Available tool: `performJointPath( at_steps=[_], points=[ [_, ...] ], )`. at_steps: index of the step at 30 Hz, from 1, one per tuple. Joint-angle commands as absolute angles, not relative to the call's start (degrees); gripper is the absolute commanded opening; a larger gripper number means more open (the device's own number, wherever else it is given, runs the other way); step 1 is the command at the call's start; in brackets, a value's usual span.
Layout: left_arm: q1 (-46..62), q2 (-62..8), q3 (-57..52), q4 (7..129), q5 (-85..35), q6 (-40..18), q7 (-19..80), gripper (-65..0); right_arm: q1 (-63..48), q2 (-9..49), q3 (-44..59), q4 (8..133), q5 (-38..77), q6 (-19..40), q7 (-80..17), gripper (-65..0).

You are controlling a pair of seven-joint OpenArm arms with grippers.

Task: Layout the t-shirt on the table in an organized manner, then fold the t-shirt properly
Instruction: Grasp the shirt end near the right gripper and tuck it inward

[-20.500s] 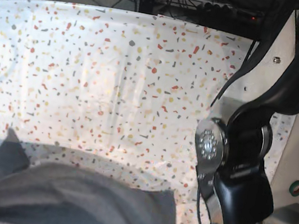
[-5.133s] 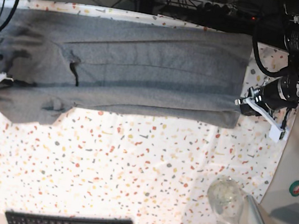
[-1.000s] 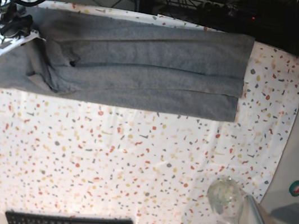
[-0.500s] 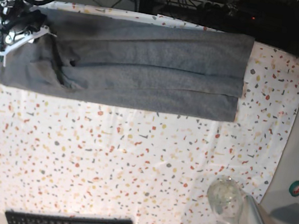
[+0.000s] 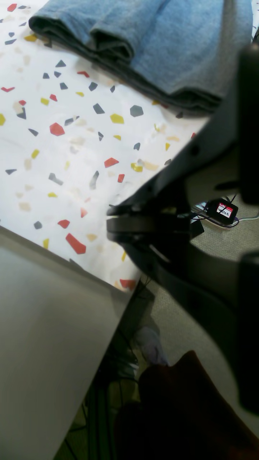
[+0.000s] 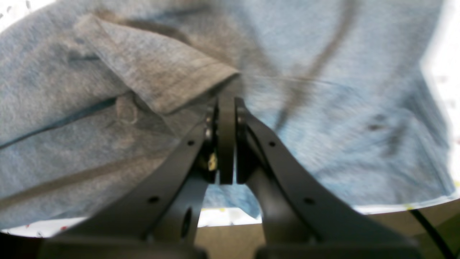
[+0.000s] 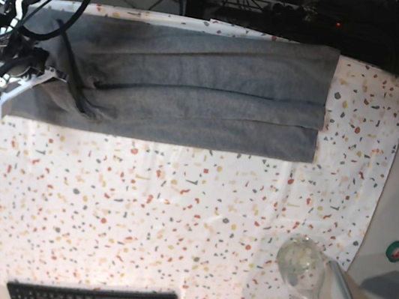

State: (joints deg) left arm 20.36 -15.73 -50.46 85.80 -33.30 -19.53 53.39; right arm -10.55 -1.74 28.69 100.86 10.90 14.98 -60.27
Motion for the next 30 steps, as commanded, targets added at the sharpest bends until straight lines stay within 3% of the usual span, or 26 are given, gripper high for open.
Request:
performJointPath(
  at_steps=[1, 9, 25, 30],
  points=[
    [20.53, -16.92, -50.86, 86.64, -33.98, -19.56, 52.53, -65.0, -10.51, -1.89, 27.65, 102.55, 10.95, 14.99, -60.79, -65.0],
    [20.53, -16.92, -50.86, 86.55, -33.98, -19.56, 52.53, -65.0, -13.49, -5.05, 16.75, 103.69, 10.95, 14.73, -61.23, -65.0],
    [20.09, -16.92, -50.95, 83.91, -33.98, -19.56, 52.53, -65.0, -1.80, 2.24, 21.32, 92.00, 10.77, 14.64, -58.59, -65.0],
    [19.82, -16.92, -50.86, 83.12, -33.98, -19.56, 52.53, -65.0, 1.45, 2.59, 21.32, 82.07, 10.77, 14.64, -56.57, -65.0]
  ],
)
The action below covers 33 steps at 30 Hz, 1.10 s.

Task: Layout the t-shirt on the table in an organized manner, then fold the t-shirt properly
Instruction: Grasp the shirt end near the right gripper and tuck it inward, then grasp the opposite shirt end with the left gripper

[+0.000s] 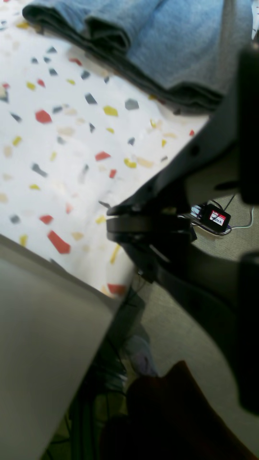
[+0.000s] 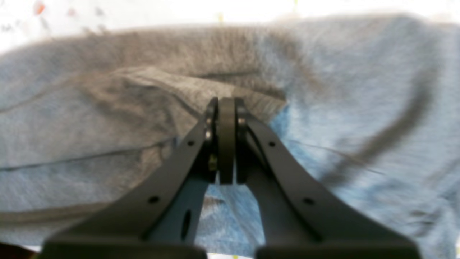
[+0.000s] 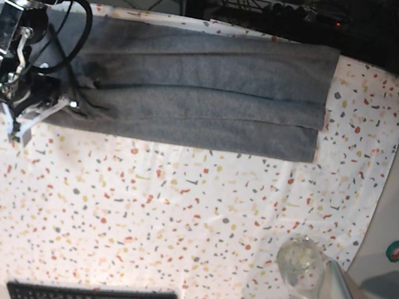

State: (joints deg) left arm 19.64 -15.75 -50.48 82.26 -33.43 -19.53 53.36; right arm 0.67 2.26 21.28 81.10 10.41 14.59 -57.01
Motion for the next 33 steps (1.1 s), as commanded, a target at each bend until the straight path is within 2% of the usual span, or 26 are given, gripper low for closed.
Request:
performJointPath(
  at_steps=[1, 5, 8, 14, 16, 21, 27, 31, 32, 33],
  points=[
    [19.82, -16.92, -50.86, 83.21, -33.98, -19.56, 52.53, -65.0, 1.89, 2.59, 21.14, 79.78, 10.77, 14.64, -54.46, -65.0],
    [19.82, -16.92, -50.86, 83.38, -33.98, -19.56, 52.53, -65.0, 3.91, 4.18, 20.79, 72.48, 10.77, 14.64, -48.13, -65.0],
    [19.91, -16.92, -50.86, 83.38, -33.98, -19.56, 52.53, -65.0, 4.18, 4.26, 20.79, 72.04, 10.77, 14.64, -48.48, -65.0],
    [19.91, -17.01, -49.63, 83.82, -34.42, -19.65, 52.88, -65.0, -3.21, 4.00, 21.41, 94.46, 10.77, 14.64, -53.49, -65.0],
    [20.09, -17.19, -46.90, 86.02, -34.24, -19.65, 52.88, -65.0, -5.23, 4.00, 21.76, 97.71, 10.77, 14.55, -53.41, -65.0],
    [21.32, -16.66, -42.07, 90.59, -34.42, -19.65, 52.88, -65.0, -9.36, 1.27, 28.35, 96.31, 10.77, 14.55, -53.14, -65.0],
    [19.56, -15.52, -41.36, 90.86, -34.51, -19.65, 52.88, -65.0, -11.65, 0.92, 25.19, 86.99, 10.77, 14.55, -47.69, -65.0],
    [19.47, -15.25, -41.19, 91.30, -34.51, -19.65, 52.88, -65.0, -13.14, 0.48, 25.10, 89.80, 10.77, 14.55, -47.78, -65.0],
    [19.47, -15.25, -41.10, 91.30, -34.51, -19.65, 52.88, -62.7, -13.85, 0.40, 25.19, 91.47, 10.77, 14.55, -47.78, -65.0],
    [19.47, -15.16, -41.10, 91.30, -34.59, -19.65, 52.88, -57.8, -14.37, 0.40, 25.10, 92.62, 10.77, 14.55, -47.78, -65.0]
  ],
)
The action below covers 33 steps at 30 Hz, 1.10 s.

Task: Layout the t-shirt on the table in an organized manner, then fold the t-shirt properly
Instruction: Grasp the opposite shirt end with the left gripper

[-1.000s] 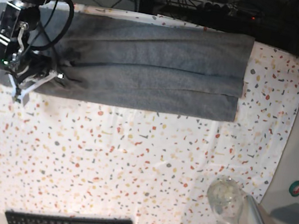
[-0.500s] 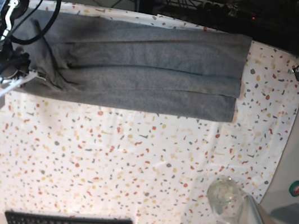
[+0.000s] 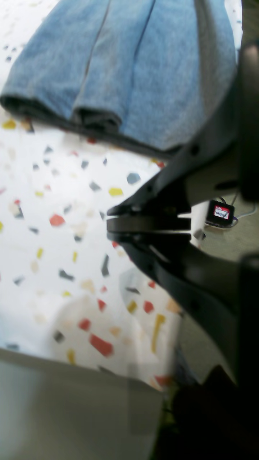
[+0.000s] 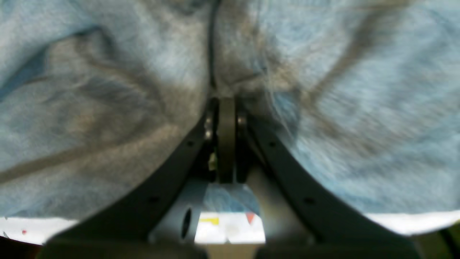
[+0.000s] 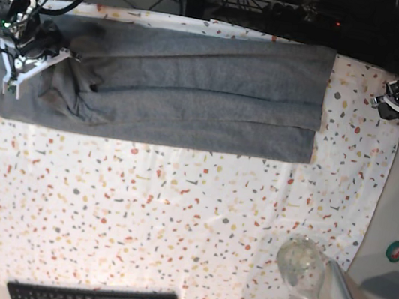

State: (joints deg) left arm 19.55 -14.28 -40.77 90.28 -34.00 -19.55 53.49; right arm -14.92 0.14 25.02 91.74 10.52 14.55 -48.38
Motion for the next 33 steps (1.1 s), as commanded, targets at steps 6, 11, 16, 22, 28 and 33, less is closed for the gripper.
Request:
performJointPath(
  at_steps=[6, 11, 16, 22, 28, 33],
  points=[
    [19.56, -13.49, -41.01, 93.49, -37.49, -19.65, 52.97, -37.0, -12.09, 0.57, 25.27, 88.13, 10.77, 14.55, -47.78, -65.0],
    [21.05, -14.90, -35.30, 100.35, -41.80, -19.65, 57.45, -14.6, -14.99, 0.48, 26.51, 98.77, 10.95, 14.90, -47.78, -65.0],
    [20.26, -14.73, -31.78, 98.51, -42.42, -19.65, 57.36, -8.9, -15.25, 0.57, 26.51, 100.44, 10.95, 14.99, -47.78, -65.0],
    [15.69, -14.73, -28.79, 86.29, -42.33, -19.65, 57.10, -8.9, -15.34, 0.57, 26.86, 100.44, 10.95, 14.99, -47.78, -65.0],
    [15.08, -14.81, -27.82, 84.09, -42.24, -19.65, 51.47, -8.9, -15.43, 0.57, 26.95, 100.44, 10.95, 14.99, -47.78, -65.0],
    [12.79, -15.16, -21.93, 78.29, -42.24, -19.65, 51.21, -8.9, -15.43, 0.57, 26.95, 100.44, 10.95, 14.99, -47.78, -65.0]
  ],
)
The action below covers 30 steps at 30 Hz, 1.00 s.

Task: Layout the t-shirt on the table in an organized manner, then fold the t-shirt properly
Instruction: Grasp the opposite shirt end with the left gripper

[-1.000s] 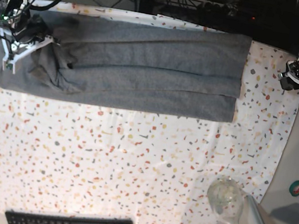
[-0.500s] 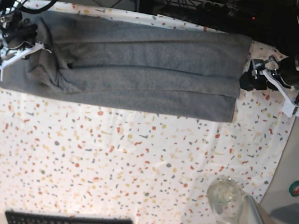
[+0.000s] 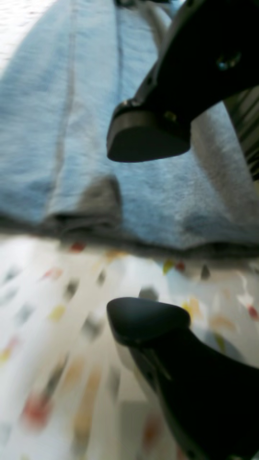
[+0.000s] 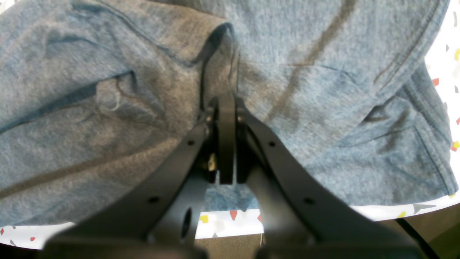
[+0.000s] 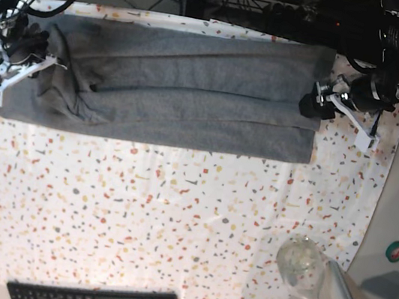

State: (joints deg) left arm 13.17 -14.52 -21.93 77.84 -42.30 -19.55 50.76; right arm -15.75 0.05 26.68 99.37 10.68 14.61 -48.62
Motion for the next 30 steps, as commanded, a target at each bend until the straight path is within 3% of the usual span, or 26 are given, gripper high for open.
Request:
performJointPath(
  at_steps=[1, 8, 10, 12, 14, 16, 23, 30],
  points=[
    [12.18, -15.16, -21.23, 76.79, -42.24, -19.65, 51.21, -8.9, -15.43, 0.57, 26.95, 100.44, 10.95, 14.99, -47.78, -65.0],
    [11.47, -14.99, -18.95, 75.21, -42.24, -19.65, 51.21, -9.1, -16.22, 0.57, 27.03, 100.44, 10.95, 14.99, -47.78, -65.0],
    [11.47, -15.08, -17.63, 74.86, -42.24, -19.65, 51.21, -14.5, -16.31, 0.57, 27.03, 100.44, 10.95, 14.99, -47.78, -65.0],
    [10.68, -15.08, -16.22, 74.77, -42.24, -19.65, 51.21, -26.5, -16.31, 0.57, 27.03, 100.44, 10.95, 14.99, -47.78, -65.0],
    [10.24, -15.25, -15.16, 73.80, -42.24, -19.65, 51.21, -42.8, -16.31, 0.57, 27.03, 100.44, 10.95, 14.99, -47.78, -65.0],
    [8.04, -15.43, -15.16, 71.96, -42.15, -19.65, 51.21, -65.0, -16.31, 0.57, 27.03, 100.44, 10.95, 14.99, -47.78, -65.0],
    [-0.22, -21.32, -15.16, 67.12, -36.62, -19.65, 51.12, -65.0, -16.48, 0.57, 27.03, 100.53, 10.95, 14.99, -47.78, -65.0],
    [3.38, -22.90, -15.08, 84.44, -36.09, -17.27, 54.11, -65.0, -17.01, 0.66, 27.03, 100.70, 10.95, 14.99, -47.78, -65.0]
  ],
)
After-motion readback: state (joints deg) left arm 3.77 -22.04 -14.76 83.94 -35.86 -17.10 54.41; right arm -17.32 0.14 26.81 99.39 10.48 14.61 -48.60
